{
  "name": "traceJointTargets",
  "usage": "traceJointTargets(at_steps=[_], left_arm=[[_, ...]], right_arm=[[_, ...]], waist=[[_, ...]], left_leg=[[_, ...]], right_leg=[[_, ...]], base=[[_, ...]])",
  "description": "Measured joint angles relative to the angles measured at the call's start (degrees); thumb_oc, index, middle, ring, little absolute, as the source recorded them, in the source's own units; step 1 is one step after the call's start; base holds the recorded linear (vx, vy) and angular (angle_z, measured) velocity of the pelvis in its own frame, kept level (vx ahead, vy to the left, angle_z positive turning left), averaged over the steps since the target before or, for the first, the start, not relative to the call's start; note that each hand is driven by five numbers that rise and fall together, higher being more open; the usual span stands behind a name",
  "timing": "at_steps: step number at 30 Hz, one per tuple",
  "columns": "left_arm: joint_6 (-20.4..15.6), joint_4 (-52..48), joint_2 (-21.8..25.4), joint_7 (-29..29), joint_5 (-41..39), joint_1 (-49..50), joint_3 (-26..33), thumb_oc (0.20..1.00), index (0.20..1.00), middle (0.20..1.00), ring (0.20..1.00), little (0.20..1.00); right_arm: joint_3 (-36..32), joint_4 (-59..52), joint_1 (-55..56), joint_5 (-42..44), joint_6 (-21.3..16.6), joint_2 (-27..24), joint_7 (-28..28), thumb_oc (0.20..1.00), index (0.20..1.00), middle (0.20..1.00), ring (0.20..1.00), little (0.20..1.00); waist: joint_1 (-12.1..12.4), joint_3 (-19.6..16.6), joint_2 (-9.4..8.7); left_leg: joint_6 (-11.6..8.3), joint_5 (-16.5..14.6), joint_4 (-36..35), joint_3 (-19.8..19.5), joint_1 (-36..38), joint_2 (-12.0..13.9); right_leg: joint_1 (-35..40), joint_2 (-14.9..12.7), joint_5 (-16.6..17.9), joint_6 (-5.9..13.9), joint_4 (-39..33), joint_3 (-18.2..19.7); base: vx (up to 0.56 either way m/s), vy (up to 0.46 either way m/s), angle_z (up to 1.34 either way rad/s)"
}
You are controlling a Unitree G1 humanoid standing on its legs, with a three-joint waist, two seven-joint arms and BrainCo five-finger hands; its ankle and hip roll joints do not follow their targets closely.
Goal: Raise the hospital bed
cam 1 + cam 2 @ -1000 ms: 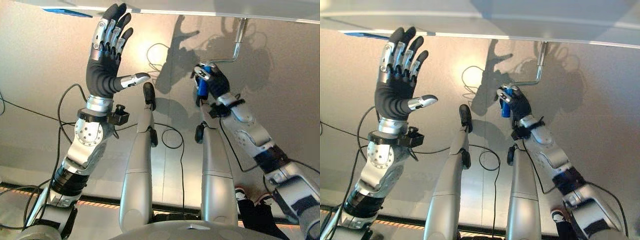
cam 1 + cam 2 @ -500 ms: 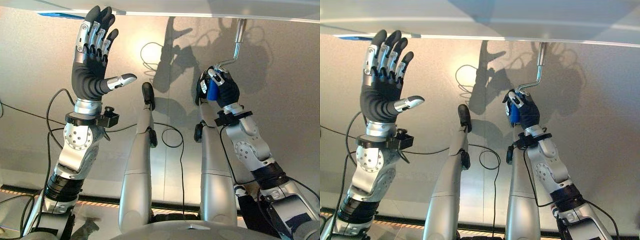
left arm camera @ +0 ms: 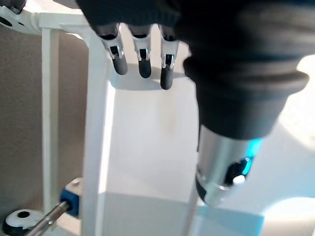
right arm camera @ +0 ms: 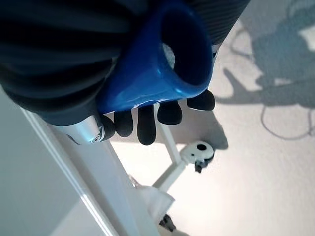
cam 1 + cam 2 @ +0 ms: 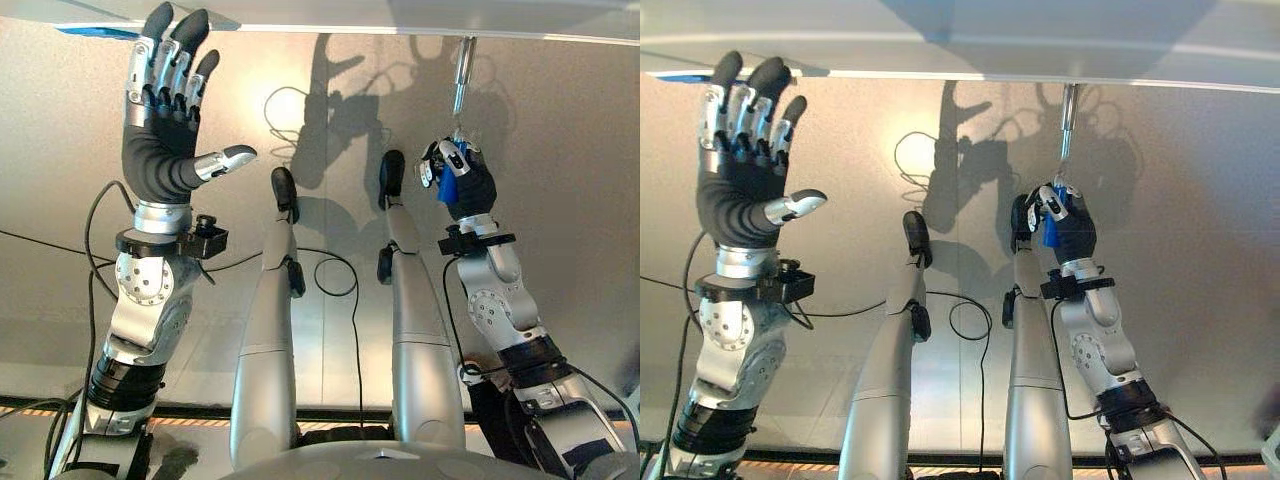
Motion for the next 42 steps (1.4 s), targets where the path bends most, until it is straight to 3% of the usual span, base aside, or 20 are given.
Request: traceJointTargets(at_steps=[5,8,21,29,31,33,34,42], left_arm=[[-0.1,0.0,0.1,0.0,0.0,0.0,0.1,1.0,1.0,1.0,1.0,1.0],[-0.6,0.0,0.3,0.0,-0.1,0.1,0.1,1.0,1.0,1.0,1.0,1.0],[-1.0,-0.1,4.2,0.1,-0.5,0.0,-1.6,1.0,1.0,1.0,1.0,1.0],[-1.0,-0.2,7.7,-0.1,-0.4,-0.3,-5.1,1.0,1.0,1.0,1.0,1.0],[-1.0,0.1,7.5,0.0,-0.5,-2.4,-7.5,1.0,1.0,1.0,1.0,1.0],[-0.9,0.2,7.5,0.0,-0.4,-5.2,-10.2,1.0,1.0,1.0,1.0,1.0],[-0.9,0.2,7.6,-0.1,-0.4,-6.2,-11.0,1.0,1.0,1.0,1.0,1.0],[0.5,2.9,4.4,-0.4,-0.5,-9.7,-11.6,1.0,1.0,1.0,1.0,1.0]], right_arm=[[-4.8,6.2,-0.8,-2.3,-4.0,-1.3,-2.7,0.2,0.2,0.2,0.2,0.2],[-6.9,15.0,-4.9,-4.1,-4.7,-5.5,-5.9,0.2,0.2,0.2,0.2,0.2],[-5.6,29.6,-12.5,-6.1,-2.9,-9.4,-9.4,0.2,0.2,0.2,0.2,0.2],[1.6,46.2,-24.8,-9.9,2.4,-12.5,-9.5,0.2,0.2,0.2,0.2,0.2],[4.9,52.8,-28.9,-11.4,2.7,-12.5,-9.5,0.2,0.2,0.2,0.2,0.2],[9.4,62.5,-35.9,-14.0,5.6,-11.9,-9.1,0.2,0.2,0.2,0.2,0.2],[9.1,63.6,-37.4,-15.1,7.9,-12.0,-8.7,0.2,0.2,0.2,0.2,0.2],[6.7,74.3,-43.1,-22.4,13.3,-8.5,-8.0,0.2,0.2,0.2,0.2,0.2]], waist=[[-0.2,0.0,-0.15],[0.0,0.0,-0.15],[1.5,0.0,-0.15],[2.0,0.0,-0.15],[2.6,-0.1,-0.11],[3.5,-0.1,-0.08],[3.8,-0.1,-0.08],[6.3,-0.2,0.3]], left_leg=[[0.2,0.0,0.3,0.0,0.0,-0.1],[0.22,-0.1,0.6,0.1,-0.2,0.0],[0.34,-0.3,1.0,0.2,-0.5,-0.1],[0.53,-0.2,1.0,0.3,-0.4,-0.2],[0.57,-0.2,1.1,0.3,-0.4,-0.2],[0.56,-0.1,1.1,0.2,-0.4,-0.1],[0.55,-0.1,1.1,0.2,-0.5,-0.1],[0.54,-0.1,0.9,-0.1,-0.2,-0.2]], right_leg=[[0.6,0.0,0.6,0.23,-0.8,0.3],[0.6,0.0,1.1,0.26,-1.4,0.5],[0.8,0.0,1.5,0.21,-2.2,0.6],[1.4,-0.1,2.2,0.44,-3.5,0.6],[1.5,-0.1,2.4,0.2,-3.4,0.6],[1.4,-0.1,2.4,0.25,-3.4,0.5],[1.4,-0.1,2.4,0.23,-3.4,0.5],[1.5,-0.3,2.1,-0.14,-2.6,-0.3]], base=[[0.0,0.0,0.0],[0.0,-0.006,-0.02],[0.0,0.0,0.0],[0.0,0.0,0.0],[0.0,0.0,0.0],[0.0,0.0,0.0],[0.0,0.0,0.0],[0.0,0.007,0.01]])
